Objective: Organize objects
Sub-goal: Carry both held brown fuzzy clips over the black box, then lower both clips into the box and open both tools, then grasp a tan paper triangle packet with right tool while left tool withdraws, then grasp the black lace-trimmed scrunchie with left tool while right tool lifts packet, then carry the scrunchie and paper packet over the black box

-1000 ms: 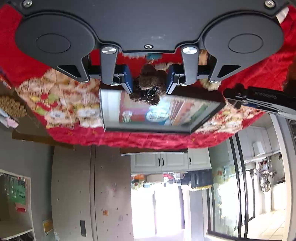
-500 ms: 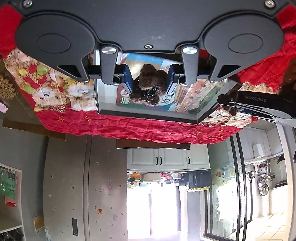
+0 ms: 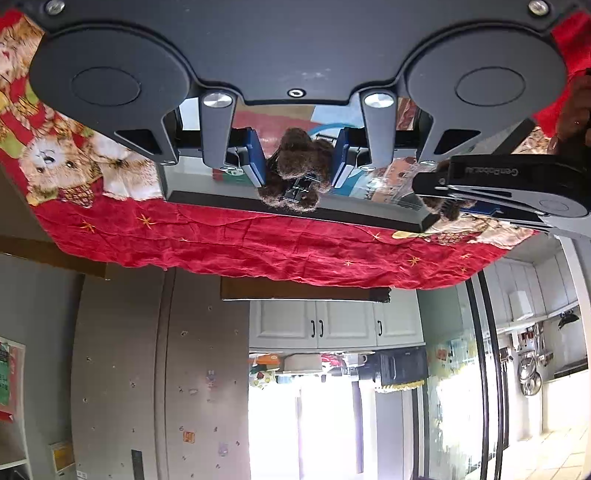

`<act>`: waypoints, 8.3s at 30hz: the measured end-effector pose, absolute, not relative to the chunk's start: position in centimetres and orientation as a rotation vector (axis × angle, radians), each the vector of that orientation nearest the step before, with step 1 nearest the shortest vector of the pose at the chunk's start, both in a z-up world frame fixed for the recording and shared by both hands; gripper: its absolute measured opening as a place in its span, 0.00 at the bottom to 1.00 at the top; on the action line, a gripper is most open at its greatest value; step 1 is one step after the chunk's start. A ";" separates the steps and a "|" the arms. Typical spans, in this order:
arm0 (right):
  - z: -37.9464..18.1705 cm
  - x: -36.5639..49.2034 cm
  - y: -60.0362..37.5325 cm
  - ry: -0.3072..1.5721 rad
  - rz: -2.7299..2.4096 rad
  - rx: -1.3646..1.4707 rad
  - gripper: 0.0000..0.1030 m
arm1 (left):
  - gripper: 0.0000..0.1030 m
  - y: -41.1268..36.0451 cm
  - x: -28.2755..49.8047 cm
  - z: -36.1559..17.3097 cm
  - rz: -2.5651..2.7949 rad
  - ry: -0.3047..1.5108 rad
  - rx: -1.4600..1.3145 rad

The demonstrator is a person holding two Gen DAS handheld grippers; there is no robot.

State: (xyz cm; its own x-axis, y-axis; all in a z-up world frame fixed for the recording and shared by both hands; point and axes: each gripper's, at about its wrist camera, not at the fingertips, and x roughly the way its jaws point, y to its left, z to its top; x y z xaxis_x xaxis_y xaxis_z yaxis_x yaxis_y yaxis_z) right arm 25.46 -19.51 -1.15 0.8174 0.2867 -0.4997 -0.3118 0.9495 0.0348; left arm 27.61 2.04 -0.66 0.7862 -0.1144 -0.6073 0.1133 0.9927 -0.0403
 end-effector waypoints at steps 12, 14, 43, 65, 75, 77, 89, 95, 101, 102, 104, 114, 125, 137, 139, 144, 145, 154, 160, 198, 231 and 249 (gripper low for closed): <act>-4.0 30.4 -19.5 0.610 0.315 -0.016 0.35 | 0.44 1.7 31.7 -2.8 -0.102 0.700 -0.001; -4.3 30.7 -19.3 0.616 0.309 -0.032 0.35 | 0.44 1.6 31.9 -3.0 -0.101 0.702 0.004; -5.7 32.2 -18.8 0.705 0.314 -0.048 0.38 | 0.55 0.4 33.4 -4.3 -0.076 0.749 0.076; -3.7 30.2 -18.9 0.628 0.312 -0.083 0.66 | 0.84 1.0 31.3 -2.1 -0.065 0.716 0.043; -1.6 27.2 -19.7 0.598 0.317 -0.100 0.66 | 0.84 1.3 28.4 0.5 -0.048 0.665 0.044; -1.2 26.5 -19.9 0.594 0.317 -0.098 0.66 | 0.84 1.4 27.8 1.1 -0.040 0.655 0.038; 0.7 22.8 -20.6 0.581 0.333 -0.081 0.63 | 0.89 2.0 23.1 3.6 -0.024 0.599 0.029; 1.2 19.8 -21.0 0.577 0.350 -0.095 0.63 | 0.89 2.3 20.4 4.2 -0.034 0.579 0.037; 1.7 16.6 -21.5 0.567 0.373 -0.103 0.63 | 0.89 2.4 17.9 3.9 -0.024 0.579 0.048; 1.7 16.2 -21.5 0.566 0.378 -0.110 0.63 | 0.89 2.5 17.5 3.8 -0.021 0.579 0.047; 1.7 15.1 -21.5 0.562 0.383 -0.128 0.63 | 0.90 2.6 16.7 3.5 -0.025 0.586 0.046; 1.2 10.7 -21.4 0.566 0.437 -0.149 0.63 | 0.90 3.1 12.7 2.5 -0.072 0.613 0.055; -1.2 5.7 -19.9 0.597 0.529 -0.166 0.63 | 0.90 3.8 10.2 -1.3 -0.110 0.694 0.041; -4.5 3.5 -18.8 0.666 0.552 -0.147 0.51 | 0.82 3.7 9.1 -4.7 -0.153 0.773 0.038; -4.9 3.5 -18.8 0.675 0.549 -0.140 0.48 | 0.77 3.6 9.2 -5.1 -0.159 0.788 0.040; -5.3 3.9 -19.0 0.694 0.547 -0.125 0.42 | 0.69 3.2 8.8 -5.5 -0.168 0.779 0.048; -5.4 4.0 -19.1 0.696 0.547 -0.120 0.40 | 0.67 3.2 8.8 -5.5 -0.172 0.779 0.046; -5.5 4.0 -19.2 0.701 0.550 -0.104 0.32 | 0.30 3.1 8.7 -5.2 -0.197 0.778 0.043; -5.5 4.0 -19.2 0.695 0.551 -0.111 0.32 | 0.18 3.5 8.6 -5.1 -0.204 0.785 0.019; 2.0 5.7 -22.5 0.508 0.477 -0.153 0.31 | 0.15 2.4 10.5 3.0 -0.252 0.604 0.045; -0.2 23.8 -24.0 0.576 0.289 -0.059 0.31 | 0.15 -1.6 26.6 0.5 -0.145 0.680 0.037; -4.1 29.2 -24.0 0.658 0.240 -0.028 0.32 | 0.15 -3.5 31.4 -2.4 -0.120 0.735 0.064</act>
